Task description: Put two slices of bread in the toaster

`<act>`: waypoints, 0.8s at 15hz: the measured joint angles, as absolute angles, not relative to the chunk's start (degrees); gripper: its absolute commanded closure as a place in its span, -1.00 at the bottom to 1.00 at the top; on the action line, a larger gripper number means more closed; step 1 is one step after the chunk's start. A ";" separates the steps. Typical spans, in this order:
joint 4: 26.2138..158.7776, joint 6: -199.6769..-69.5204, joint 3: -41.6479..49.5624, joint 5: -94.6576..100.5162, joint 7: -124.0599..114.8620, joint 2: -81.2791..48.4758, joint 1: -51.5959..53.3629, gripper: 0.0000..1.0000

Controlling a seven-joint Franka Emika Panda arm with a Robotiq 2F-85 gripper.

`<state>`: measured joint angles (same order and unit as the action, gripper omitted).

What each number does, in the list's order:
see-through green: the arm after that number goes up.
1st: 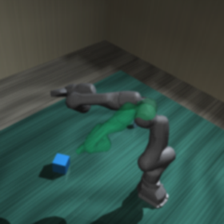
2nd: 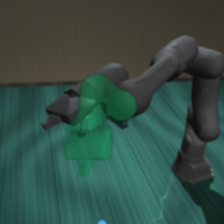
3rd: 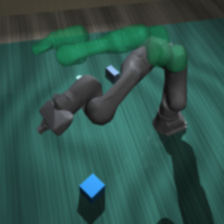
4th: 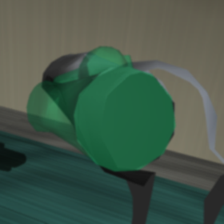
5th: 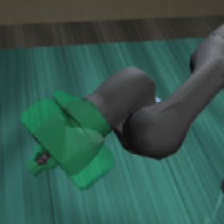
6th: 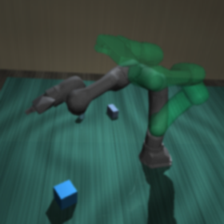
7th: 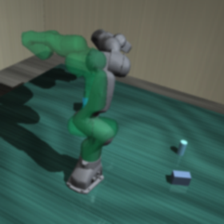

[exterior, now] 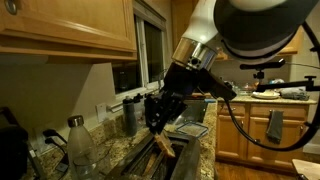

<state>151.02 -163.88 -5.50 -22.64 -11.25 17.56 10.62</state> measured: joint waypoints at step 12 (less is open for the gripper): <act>151.15 -167.61 -5.58 -23.05 -11.62 16.06 11.25 0.89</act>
<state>151.15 -167.61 -5.58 -23.05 -11.62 16.06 11.25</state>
